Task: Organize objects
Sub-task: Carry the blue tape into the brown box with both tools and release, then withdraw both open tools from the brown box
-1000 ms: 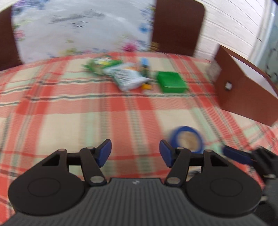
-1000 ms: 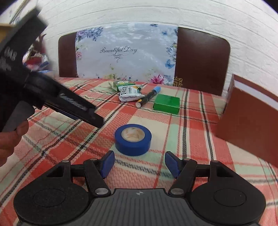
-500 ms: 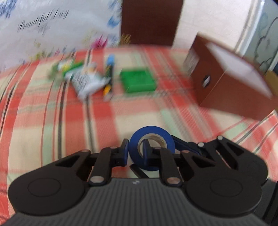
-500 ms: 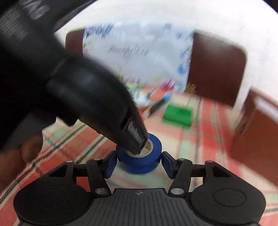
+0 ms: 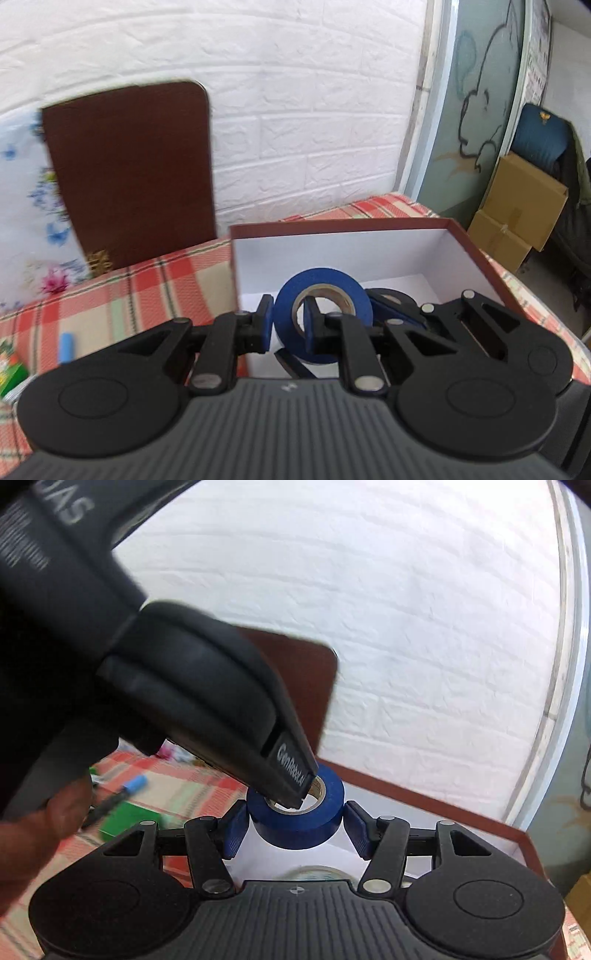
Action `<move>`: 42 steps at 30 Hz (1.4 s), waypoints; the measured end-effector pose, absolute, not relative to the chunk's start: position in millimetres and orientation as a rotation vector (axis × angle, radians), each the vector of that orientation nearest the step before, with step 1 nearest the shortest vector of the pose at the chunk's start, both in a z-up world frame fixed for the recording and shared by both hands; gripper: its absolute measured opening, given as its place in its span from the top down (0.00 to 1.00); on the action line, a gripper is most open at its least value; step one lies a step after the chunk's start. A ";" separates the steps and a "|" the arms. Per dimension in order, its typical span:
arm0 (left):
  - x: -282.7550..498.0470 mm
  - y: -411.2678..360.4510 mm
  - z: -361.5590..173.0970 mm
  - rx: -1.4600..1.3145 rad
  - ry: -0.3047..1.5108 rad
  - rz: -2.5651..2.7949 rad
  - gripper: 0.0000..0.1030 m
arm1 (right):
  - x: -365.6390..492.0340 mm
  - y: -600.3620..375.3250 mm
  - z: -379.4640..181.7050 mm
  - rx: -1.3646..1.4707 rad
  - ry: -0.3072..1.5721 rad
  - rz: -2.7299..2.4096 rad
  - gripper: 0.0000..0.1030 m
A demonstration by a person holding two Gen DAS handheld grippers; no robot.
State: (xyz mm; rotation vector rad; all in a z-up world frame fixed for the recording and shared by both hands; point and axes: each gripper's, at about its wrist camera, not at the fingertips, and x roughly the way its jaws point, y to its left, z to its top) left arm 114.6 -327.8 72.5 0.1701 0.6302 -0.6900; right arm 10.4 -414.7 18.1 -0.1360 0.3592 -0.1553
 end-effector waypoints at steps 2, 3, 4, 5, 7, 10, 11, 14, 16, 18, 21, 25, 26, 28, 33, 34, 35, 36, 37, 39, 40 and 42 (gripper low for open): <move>125.2 -342.1 64.8 0.184 0.653 -0.681 0.82 | 23.5 -429.3 11.8 -0.124 0.390 -0.151 0.47; 129.8 -347.9 61.8 0.189 0.660 -0.677 0.82 | 29.4 -434.7 9.1 -0.124 0.402 -0.155 0.47; 133.6 -353.0 59.9 0.194 0.662 -0.674 0.82 | 34.7 -438.8 6.5 -0.127 0.411 -0.162 0.47; 135.9 -358.1 57.7 0.201 0.663 -0.666 0.82 | 39.5 -441.7 3.8 -0.131 0.422 -0.171 0.48; 140.6 -365.4 53.4 0.210 0.674 -0.649 0.79 | 45.3 -447.9 -2.0 -0.112 0.433 -0.189 0.47; 142.6 -367.8 49.6 0.232 0.670 -0.612 0.79 | 43.6 -451.7 -6.4 -0.072 0.429 -0.200 0.47; 140.6 -366.9 49.9 0.241 0.661 -0.613 0.79 | 42.0 -452.1 -6.5 -0.065 0.423 -0.209 0.47; 132.7 -363.8 54.6 0.274 0.623 -0.604 0.79 | 35.7 -453.1 -2.6 -0.038 0.406 -0.226 0.47; 126.5 -358.8 59.2 0.279 0.605 -0.603 0.79 | 28.0 -451.7 2.6 -0.031 0.388 -0.235 0.47; 118.2 -352.9 63.9 0.282 0.590 -0.599 0.79 | 17.8 -449.2 8.1 -0.031 0.369 -0.244 0.47; 103.9 -343.1 69.3 0.282 0.576 -0.595 0.78 | -1.4 -444.3 14.2 -0.028 0.341 -0.264 0.46; 83.9 -326.1 74.0 0.275 0.561 -0.584 0.78 | -39.0 -437.6 16.9 -0.002 0.287 -0.296 0.46; 78.9 -322.1 74.8 0.274 0.555 -0.581 0.78 | -47.5 -435.2 17.2 0.009 0.270 -0.303 0.46; 68.4 -312.7 74.9 0.277 0.543 -0.574 0.78 | -53.3 -417.2 19.6 0.035 0.244 -0.318 0.46; 52.0 -289.0 66.6 0.291 0.545 -0.544 0.77 | -92.4 -387.1 9.7 0.085 0.215 -0.315 0.44; 49.5 -282.7 64.0 0.290 0.549 -0.532 0.77 | -95.9 -381.1 6.8 0.099 0.221 -0.304 0.43; 48.4 -276.0 60.9 0.289 0.556 -0.523 0.77 | -96.7 -375.6 3.6 0.113 0.230 -0.292 0.43; 47.3 -269.1 57.6 0.286 0.565 -0.513 0.77 | -102.6 -369.2 -0.6 0.126 0.243 -0.275 0.43; 47.3 -262.0 53.5 0.283 0.576 -0.502 0.76 | -101.2 -363.3 -4.5 0.134 0.262 -0.255 0.43; 48.0 -246.3 44.0 0.279 0.600 -0.477 0.76 | -93.5 -351.4 -12.7 0.135 0.310 -0.217 0.43; 49.0 -237.8 38.9 0.277 0.612 -0.463 0.76 | -90.0 -345.3 -17.2 0.136 0.334 -0.200 0.43; 50.9 -220.4 28.3 0.276 0.632 -0.427 0.76 | -82.5 -333.5 -24.3 0.143 0.374 -0.163 0.43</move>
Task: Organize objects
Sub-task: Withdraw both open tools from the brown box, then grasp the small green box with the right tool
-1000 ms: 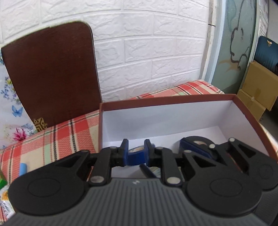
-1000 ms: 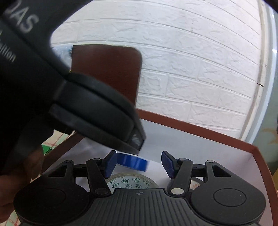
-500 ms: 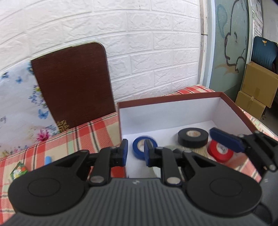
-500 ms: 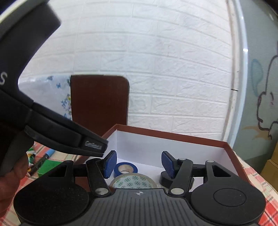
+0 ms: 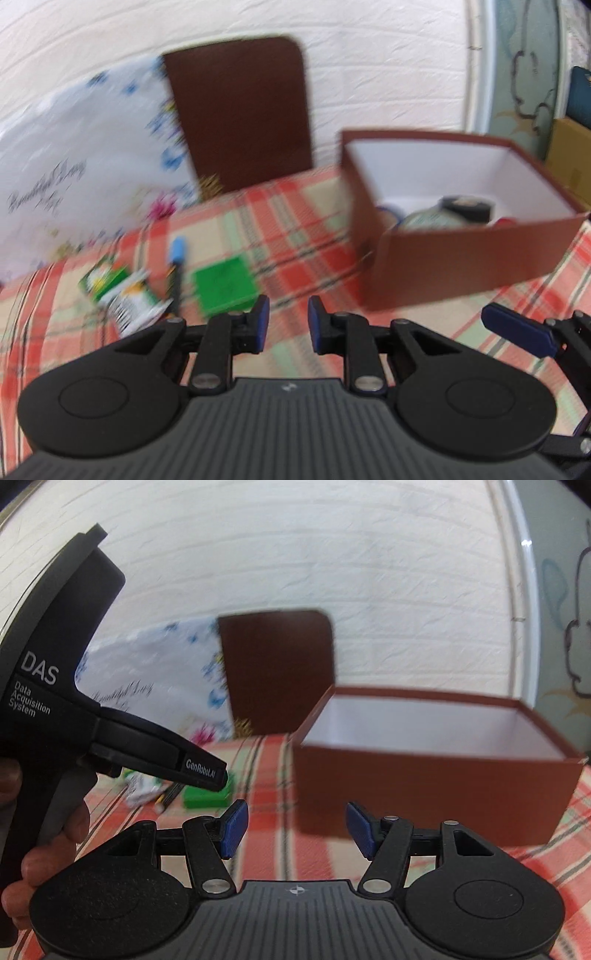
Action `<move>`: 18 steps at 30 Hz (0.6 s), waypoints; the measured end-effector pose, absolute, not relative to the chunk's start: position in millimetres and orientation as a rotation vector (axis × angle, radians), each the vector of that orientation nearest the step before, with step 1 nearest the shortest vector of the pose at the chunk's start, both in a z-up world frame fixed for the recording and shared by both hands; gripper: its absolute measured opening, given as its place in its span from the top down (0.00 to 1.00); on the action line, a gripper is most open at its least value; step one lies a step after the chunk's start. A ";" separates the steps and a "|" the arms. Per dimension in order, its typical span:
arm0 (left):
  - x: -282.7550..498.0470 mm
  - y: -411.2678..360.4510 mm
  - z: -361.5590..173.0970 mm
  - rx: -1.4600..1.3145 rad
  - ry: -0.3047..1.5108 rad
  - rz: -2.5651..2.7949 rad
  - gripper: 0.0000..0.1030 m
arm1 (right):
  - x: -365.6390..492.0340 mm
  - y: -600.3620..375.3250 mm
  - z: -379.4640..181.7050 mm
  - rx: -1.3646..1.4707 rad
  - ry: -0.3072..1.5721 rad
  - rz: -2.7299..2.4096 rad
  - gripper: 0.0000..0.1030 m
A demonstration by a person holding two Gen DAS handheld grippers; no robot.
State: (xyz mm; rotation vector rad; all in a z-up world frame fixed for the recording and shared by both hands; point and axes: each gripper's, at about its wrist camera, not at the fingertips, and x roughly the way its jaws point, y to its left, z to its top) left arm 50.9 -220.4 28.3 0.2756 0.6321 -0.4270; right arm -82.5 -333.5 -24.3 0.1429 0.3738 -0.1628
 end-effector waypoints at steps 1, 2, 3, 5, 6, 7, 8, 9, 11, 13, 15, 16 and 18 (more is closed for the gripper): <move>52.8 -211.5 23.4 0.273 0.643 -0.409 0.76 | -78.6 -327.1 -26.9 0.142 0.390 -0.147 0.43; 55.5 -202.7 18.6 0.268 0.654 -0.393 0.76 | -74.1 -321.3 -28.7 0.137 0.403 -0.133 0.43; 58.5 -194.0 13.9 0.263 0.665 -0.377 0.76 | -69.3 -314.9 -30.3 0.128 0.414 -0.120 0.43; 63.5 -176.9 4.7 0.258 0.681 -0.342 0.76 | -60.8 -302.0 -33.0 0.103 0.434 -0.096 0.43; 65.9 -168.6 0.4 0.257 0.686 -0.323 0.75 | -56.9 -296.2 -34.4 0.088 0.444 -0.084 0.43; 69.0 -160.7 -3.3 0.256 0.691 -0.306 0.75 | -53.1 -290.3 -35.7 0.075 0.453 -0.073 0.43; 71.9 -153.0 -6.3 0.252 0.695 -0.291 0.74 | -48.5 -285.2 -37.2 0.064 0.463 -0.063 0.43; 74.3 -145.3 -9.3 0.246 0.698 -0.278 0.74 | -44.2 -280.2 -38.7 0.054 0.473 -0.055 0.43; 80.5 -130.1 -15.3 0.231 0.705 -0.257 0.72 | -35.1 -271.7 -41.9 0.038 0.494 -0.039 0.43; 85.9 -113.0 -23.0 0.213 0.704 -0.235 0.68 | -26.4 -264.6 -45.7 0.019 0.509 -0.029 0.43; 93.2 -95.4 -31.5 0.191 0.709 -0.199 0.67 | -17.3 -259.5 -49.8 0.002 0.520 -0.027 0.43; 97.2 -85.4 -35.6 0.171 0.712 -0.184 0.64 | -12.0 -258.1 -51.7 0.002 0.527 -0.029 0.43; 99.0 -66.5 -39.9 0.122 0.680 -0.161 0.54 | -0.4 -257.2 -54.8 0.001 0.530 -0.036 0.43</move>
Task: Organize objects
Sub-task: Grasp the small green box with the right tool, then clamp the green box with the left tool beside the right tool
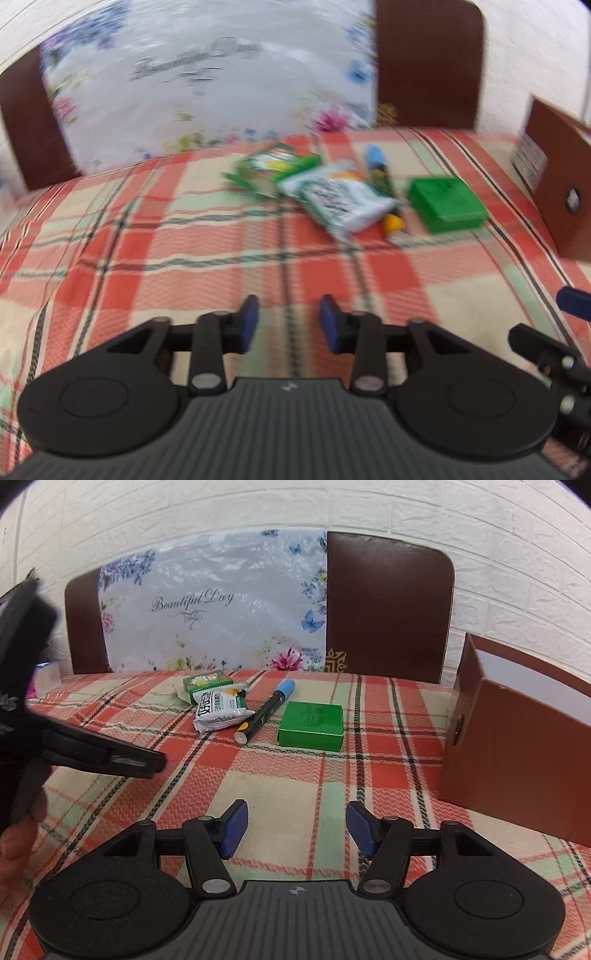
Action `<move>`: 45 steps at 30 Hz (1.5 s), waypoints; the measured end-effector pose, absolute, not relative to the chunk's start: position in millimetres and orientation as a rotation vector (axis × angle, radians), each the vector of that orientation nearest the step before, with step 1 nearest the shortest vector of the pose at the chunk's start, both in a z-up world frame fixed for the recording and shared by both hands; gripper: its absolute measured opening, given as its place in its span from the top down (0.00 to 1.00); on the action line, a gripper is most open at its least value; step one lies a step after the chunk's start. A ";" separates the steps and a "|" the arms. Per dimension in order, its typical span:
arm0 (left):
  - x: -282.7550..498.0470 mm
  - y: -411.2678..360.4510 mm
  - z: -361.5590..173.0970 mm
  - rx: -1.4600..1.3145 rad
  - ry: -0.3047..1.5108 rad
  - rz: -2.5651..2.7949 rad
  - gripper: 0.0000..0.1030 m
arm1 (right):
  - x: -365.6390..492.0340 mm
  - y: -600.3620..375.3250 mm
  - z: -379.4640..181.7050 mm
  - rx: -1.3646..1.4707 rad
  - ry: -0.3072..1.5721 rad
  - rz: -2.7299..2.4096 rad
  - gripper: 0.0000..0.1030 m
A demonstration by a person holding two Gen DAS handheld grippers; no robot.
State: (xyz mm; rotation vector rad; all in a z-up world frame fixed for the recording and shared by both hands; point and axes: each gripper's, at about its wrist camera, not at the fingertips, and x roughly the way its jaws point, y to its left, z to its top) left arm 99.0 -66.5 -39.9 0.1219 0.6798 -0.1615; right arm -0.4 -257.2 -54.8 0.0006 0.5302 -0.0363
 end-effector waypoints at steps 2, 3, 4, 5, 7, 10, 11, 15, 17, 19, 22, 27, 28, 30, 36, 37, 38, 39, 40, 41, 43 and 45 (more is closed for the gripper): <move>99.2 -55.0 -45.5 0.108 0.638 -0.136 0.46 | 14.4 -257.4 -57.2 -0.007 0.532 -0.049 0.39; 96.9 -50.7 -49.5 0.101 0.605 -0.135 0.44 | 22.2 -259.1 -58.1 -0.005 0.535 -0.048 0.39; 94.4 -47.2 -53.0 0.082 0.581 -0.140 0.43 | 30.8 -261.2 -58.2 0.000 0.534 -0.046 0.39; 93.8 -46.5 -52.7 0.074 0.573 -0.142 0.43 | 40.1 -262.4 -57.3 0.004 0.530 -0.049 0.38; 93.3 -48.6 -52.6 0.082 0.563 -0.139 0.43 | 59.2 -263.8 -56.0 -0.003 0.515 -0.060 0.36; 93.3 -46.6 -53.6 0.065 0.554 -0.150 0.43 | 88.8 -267.0 -53.7 0.001 0.514 -0.062 0.35; 94.3 -45.2 -53.8 0.055 0.555 -0.153 0.42 | 98.4 -267.2 -54.2 -0.003 0.520 -0.070 0.35; 95.7 -44.2 -55.9 0.047 0.552 -0.156 0.42 | 124.6 -267.6 -66.1 -0.034 0.587 -0.069 0.40; 95.7 -44.1 -55.7 0.045 0.554 -0.156 0.41 | 119.5 -269.1 -63.7 -0.022 0.583 -0.068 0.43; 95.8 -44.6 -56.2 0.047 0.554 -0.156 0.41 | 105.5 -270.0 -63.8 -0.003 0.592 -0.067 0.43; 96.4 -44.9 -56.7 0.052 0.555 -0.154 0.41 | 61.9 -269.2 -66.0 0.007 0.591 -0.047 0.43; 95.8 -49.2 -55.8 0.088 0.561 -0.143 0.41 | -37.0 -269.1 -68.2 0.016 0.601 -0.055 0.43; 94.9 -51.6 -54.6 0.107 0.567 -0.139 0.41 | -55.9 -268.8 -68.9 0.017 0.602 -0.068 0.43; 87.5 -59.4 -49.2 0.147 0.592 -0.128 0.42 | -88.3 -272.4 -68.9 0.013 0.598 -0.106 0.43; 32.4 -113.6 -18.6 0.008 0.788 -0.459 0.43 | -125.2 -286.4 -69.1 0.038 0.596 -0.154 0.33; 24.7 -126.1 -16.4 0.000 0.829 -0.510 0.43 | -125.9 -287.6 -69.0 0.037 0.596 -0.151 0.33; 18.9 -137.4 -15.8 -0.004 0.868 -0.549 0.42 | -126.4 -287.7 -69.0 0.033 0.595 -0.149 0.31; 13.9 -147.7 -17.4 -0.007 0.905 -0.573 0.42 | -127.9 -287.5 -69.3 0.026 0.594 -0.147 0.29; 10.6 -156.7 -20.2 -0.008 0.940 -0.590 0.42 | -129.2 -288.9 -69.7 0.020 0.592 -0.142 0.28; 8.5 -163.8 -23.5 -0.013 0.976 -0.607 0.41 | -129.9 -289.2 -70.9 0.017 0.592 -0.138 0.28; 4.1 -176.0 -31.4 -0.024 1.026 -0.633 0.36 | -128.7 -291.7 -72.1 0.026 0.593 -0.131 0.28; -1.8 -187.5 -33.2 0.002 1.017 -0.637 0.33 | -126.5 -291.4 -71.8 0.018 0.592 -0.102 0.40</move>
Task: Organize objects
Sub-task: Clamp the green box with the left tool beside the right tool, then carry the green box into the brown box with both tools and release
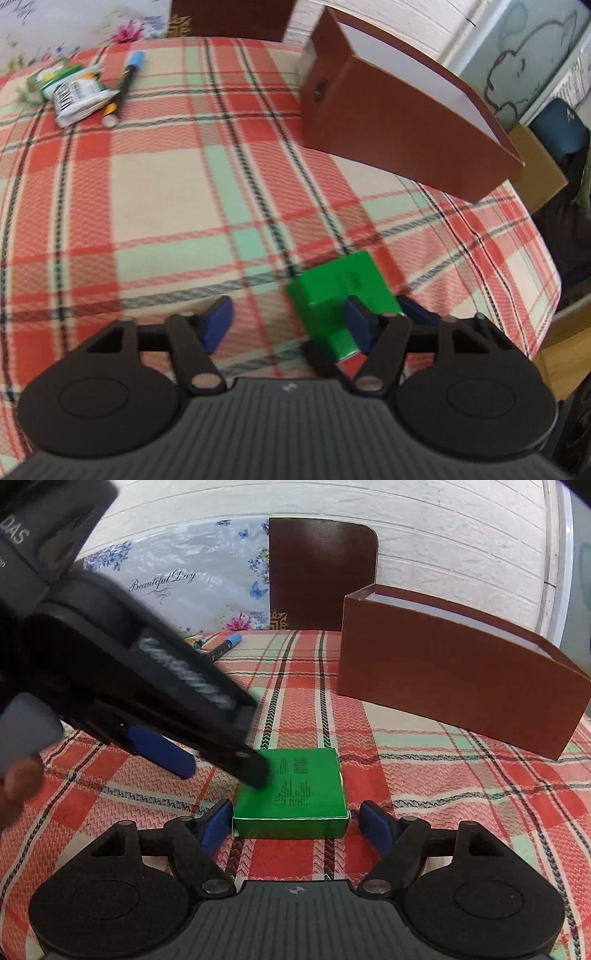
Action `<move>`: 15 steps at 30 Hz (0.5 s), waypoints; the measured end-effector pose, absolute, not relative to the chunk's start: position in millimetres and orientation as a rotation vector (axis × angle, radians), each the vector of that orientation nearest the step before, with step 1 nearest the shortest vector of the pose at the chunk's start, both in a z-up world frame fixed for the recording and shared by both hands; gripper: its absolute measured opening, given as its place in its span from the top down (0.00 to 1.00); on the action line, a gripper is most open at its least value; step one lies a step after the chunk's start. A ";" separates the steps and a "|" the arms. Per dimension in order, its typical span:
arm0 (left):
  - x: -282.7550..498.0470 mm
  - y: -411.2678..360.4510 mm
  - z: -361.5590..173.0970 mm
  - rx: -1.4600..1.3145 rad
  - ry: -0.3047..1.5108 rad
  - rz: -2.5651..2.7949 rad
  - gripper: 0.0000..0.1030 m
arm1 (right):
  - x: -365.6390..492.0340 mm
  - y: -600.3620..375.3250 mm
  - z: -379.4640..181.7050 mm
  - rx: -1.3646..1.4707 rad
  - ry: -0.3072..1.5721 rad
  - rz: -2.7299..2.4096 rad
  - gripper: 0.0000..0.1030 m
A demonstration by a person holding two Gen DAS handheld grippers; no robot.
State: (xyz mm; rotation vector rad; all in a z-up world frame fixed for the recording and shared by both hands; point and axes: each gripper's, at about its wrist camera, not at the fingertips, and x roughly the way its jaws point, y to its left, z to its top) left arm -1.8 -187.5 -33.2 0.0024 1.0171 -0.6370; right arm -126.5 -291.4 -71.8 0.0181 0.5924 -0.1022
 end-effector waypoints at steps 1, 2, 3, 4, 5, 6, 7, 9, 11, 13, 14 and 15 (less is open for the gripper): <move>-3.2 -194.0 -34.5 0.012 1.017 -0.658 0.37 | -125.2 -290.0 -71.1 0.001 0.589 -0.094 0.43; -3.7 -199.0 -35.1 0.006 1.016 -0.696 0.49 | -124.1 -291.3 -70.6 0.006 0.587 -0.092 0.43; -1.5 -204.7 -32.9 0.006 1.021 -0.708 0.49 | -123.8 -295.5 -69.8 0.028 0.582 -0.097 0.43; -0.1 -210.8 -28.5 0.024 1.025 -0.704 0.50 | -123.9 -301.7 -68.0 0.054 0.571 -0.102 0.43; 0.7 -216.6 -22.5 0.042 1.017 -0.711 0.51 | -125.2 -307.9 -64.0 0.068 0.546 -0.116 0.43; 1.1 -221.5 -12.9 0.047 0.996 -0.727 0.54 | -127.7 -313.9 -57.4 0.066 0.506 -0.133 0.43; 1.5 -228.1 1.3 0.048 0.966 -0.748 0.56 | -130.0 -320.0 -48.7 0.051 0.457 -0.154 0.43; 3.7 -245.4 29.2 0.051 0.891 -0.793 0.57 | -130.6 -334.6 -29.1 0.015 0.366 -0.200 0.43; 7.8 -266.8 53.0 0.058 0.819 -0.827 0.57 | -125.0 -354.2 -11.9 -0.005 0.299 -0.244 0.43; 15.9 -292.3 67.4 0.069 0.766 -0.856 0.57 | -115.4 -377.3 0.0 -0.010 0.262 -0.281 0.43; 21.0 -304.8 72.2 0.073 0.752 -0.866 0.58 | -109.5 -389.5 4.6 -0.009 0.253 -0.299 0.43; 26.4 -316.9 75.7 0.073 0.740 -0.876 0.58 | -104.1 -401.1 7.8 -0.009 0.245 -0.314 0.43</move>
